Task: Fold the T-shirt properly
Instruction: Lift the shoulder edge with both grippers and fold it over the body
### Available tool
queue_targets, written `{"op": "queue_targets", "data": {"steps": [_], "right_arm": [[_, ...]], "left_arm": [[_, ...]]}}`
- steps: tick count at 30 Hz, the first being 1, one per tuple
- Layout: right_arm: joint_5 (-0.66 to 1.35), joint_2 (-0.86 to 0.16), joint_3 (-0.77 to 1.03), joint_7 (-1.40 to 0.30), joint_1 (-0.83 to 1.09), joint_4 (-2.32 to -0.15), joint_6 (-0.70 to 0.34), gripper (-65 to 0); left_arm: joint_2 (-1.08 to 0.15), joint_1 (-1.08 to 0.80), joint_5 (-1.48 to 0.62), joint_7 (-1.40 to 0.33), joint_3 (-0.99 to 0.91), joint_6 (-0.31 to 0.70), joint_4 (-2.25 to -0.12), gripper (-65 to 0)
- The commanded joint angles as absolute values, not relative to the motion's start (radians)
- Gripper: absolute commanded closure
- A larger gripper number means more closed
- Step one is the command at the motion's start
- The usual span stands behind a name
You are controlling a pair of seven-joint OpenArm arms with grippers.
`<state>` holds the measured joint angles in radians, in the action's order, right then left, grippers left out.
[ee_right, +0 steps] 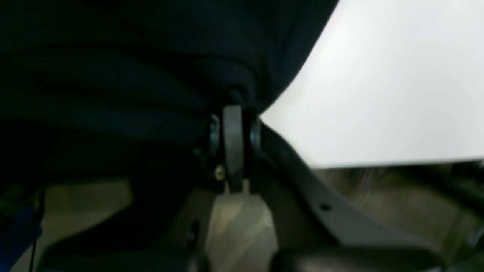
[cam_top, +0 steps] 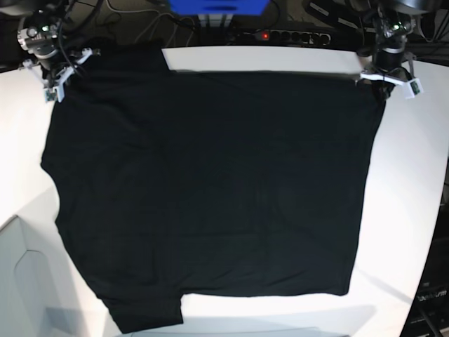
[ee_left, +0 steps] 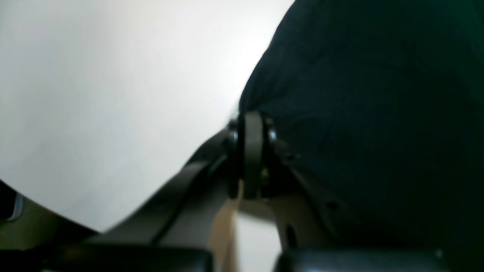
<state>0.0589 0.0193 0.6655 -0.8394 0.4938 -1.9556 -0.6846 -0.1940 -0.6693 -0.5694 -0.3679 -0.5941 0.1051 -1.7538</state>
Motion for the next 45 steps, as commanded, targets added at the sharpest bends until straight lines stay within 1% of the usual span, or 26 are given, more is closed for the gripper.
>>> {"op": "queue_targets", "data": {"steps": [1, 8, 17, 19, 21, 25, 32, 39, 45], "right_arm": [[0.059, 0.012, 0.670, -0.828, 0.498, -1.985, -0.698, 0.0], [0.059, 0.010, 0.668, -0.828, 0.452, -1.995, -0.698, 0.0], [0.051, 0.007, 0.664, -0.828, 0.309, -1.986, -0.698, 0.0], [0.048, 0.004, 0.645, -0.839, 0.262, -1.977, -0.698, 0.0], [0.039, -0.033, 0.610, -0.874, 0.216, -1.957, -0.698, 0.0], [0.036, -0.073, 0.567, -0.923, 0.111, -1.883, -0.698, 0.0], [0.036, -0.114, 0.565, -0.928, -0.054, -1.710, -0.698, 0.0], [0.036, -0.142, 0.561, -0.921, -0.176, -1.558, -0.698, 0.0], [0.036, -0.174, 0.487, -0.918, -0.246, -1.461, -0.698, 0.0]], "left_arm": [[-0.206, -0.671, -0.575, -0.341, -0.604, 0.105, -1.782, -0.2], [-0.171, -0.661, -0.567, -0.341, -0.687, 0.108, -1.851, -0.2], [-0.174, -0.542, -0.565, -0.343, -0.687, 0.105, -1.853, -0.2], [-0.173, -0.506, -0.565, -0.380, -0.687, 0.105, -1.853, -0.2], [-0.173, -0.460, -0.565, -0.426, -0.690, 0.105, -1.853, -0.2], [-0.173, -0.358, -0.565, -0.515, -0.688, 0.105, -1.842, -0.2], [-0.173, -0.205, -0.565, -0.605, -0.687, 0.105, -1.778, -0.2], [-0.183, -0.120, -0.565, -0.608, -0.687, 0.105, -1.682, -0.2], [-0.185, -0.079, -0.555, -0.615, -0.685, 0.108, -1.647, -0.2]]}}
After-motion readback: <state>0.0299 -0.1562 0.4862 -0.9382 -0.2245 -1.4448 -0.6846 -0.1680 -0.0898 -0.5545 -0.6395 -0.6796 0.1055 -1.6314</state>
